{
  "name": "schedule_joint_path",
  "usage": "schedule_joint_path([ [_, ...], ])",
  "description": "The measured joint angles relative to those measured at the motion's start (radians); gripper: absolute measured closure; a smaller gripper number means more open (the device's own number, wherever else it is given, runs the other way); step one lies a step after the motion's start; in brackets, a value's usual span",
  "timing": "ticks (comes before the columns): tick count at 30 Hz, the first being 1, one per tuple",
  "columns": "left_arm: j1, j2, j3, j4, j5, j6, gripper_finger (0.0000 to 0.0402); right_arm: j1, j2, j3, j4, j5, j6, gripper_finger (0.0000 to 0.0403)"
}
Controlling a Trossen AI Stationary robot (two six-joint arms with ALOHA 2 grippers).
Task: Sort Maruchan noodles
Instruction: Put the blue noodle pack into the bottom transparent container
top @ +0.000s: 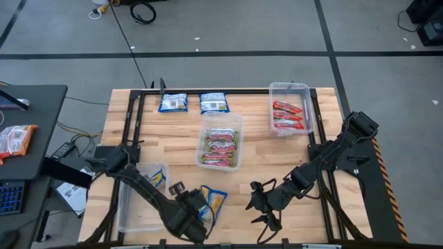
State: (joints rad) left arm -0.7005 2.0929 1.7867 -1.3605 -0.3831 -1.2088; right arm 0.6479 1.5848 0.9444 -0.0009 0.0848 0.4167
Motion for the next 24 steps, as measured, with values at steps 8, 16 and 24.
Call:
schedule_joint_path([
  [8,0.028,-0.014,0.0,0.1,0.122,0.069,0.025,0.0,0.0,0.0,-0.001,0.0,0.046,0.0154],
  [16,0.147,-0.014,0.0,0.146,0.227,0.224,0.0195,0.037,0.0,0.0,-0.001,0.003,0.112,0.0154],
  [24,0.252,-0.015,-0.044,0.209,0.364,0.277,0.016,0.109,0.0,0.0,-0.002,0.059,0.116,0.0154],
])
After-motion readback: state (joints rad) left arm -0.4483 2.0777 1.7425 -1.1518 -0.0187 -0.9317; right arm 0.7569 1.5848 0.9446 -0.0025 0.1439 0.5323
